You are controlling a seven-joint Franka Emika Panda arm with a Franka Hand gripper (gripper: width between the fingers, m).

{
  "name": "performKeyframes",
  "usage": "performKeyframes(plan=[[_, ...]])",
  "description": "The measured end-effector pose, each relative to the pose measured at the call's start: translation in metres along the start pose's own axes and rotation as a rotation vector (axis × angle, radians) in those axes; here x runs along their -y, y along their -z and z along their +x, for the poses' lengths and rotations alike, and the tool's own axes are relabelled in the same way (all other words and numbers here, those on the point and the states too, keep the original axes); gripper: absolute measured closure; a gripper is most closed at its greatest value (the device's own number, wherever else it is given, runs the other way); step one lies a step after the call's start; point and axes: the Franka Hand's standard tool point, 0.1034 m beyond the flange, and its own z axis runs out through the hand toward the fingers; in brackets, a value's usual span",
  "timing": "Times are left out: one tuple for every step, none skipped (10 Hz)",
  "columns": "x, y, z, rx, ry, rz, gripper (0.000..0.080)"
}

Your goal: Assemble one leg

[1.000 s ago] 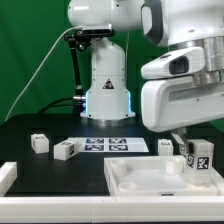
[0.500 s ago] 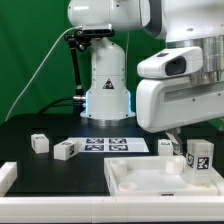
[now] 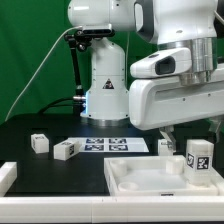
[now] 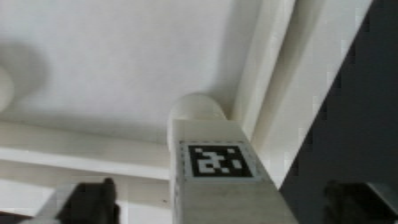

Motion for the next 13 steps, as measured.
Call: performKeyframes(plan=[[0.000, 0.000, 0.000, 0.000, 0.000, 0.000, 0.0408], [0.000, 0.000, 0.000, -0.001, 0.000, 0.000, 0.0408], [0.000, 0.000, 0.000, -0.001, 0.000, 0.000, 0.0509], [0.000, 0.000, 0.000, -0.001, 0.000, 0.000, 0.0509], [0.000, 0.000, 0.000, -0.001, 0.000, 0.000, 0.0509], [0.000, 0.000, 0.000, -0.001, -0.020, 0.000, 0.0509], [0.004, -0.001, 0.000, -0.005, -0.095, 0.003, 0.0509], [0.012, -0.001, 0.000, -0.020, -0.299, -0.004, 0.0509], [0.013, -0.001, -0.002, -0.019, -0.420, -0.011, 0.0509], [0.014, -0.002, -0.001, -0.024, -0.518, -0.014, 0.0508], [0.014, -0.002, 0.000, -0.037, -0.614, -0.012, 0.0508], [0.014, -0.002, 0.001, -0.042, -0.678, -0.011, 0.0508], [0.015, -0.002, 0.002, -0.052, -0.806, -0.001, 0.0508]])
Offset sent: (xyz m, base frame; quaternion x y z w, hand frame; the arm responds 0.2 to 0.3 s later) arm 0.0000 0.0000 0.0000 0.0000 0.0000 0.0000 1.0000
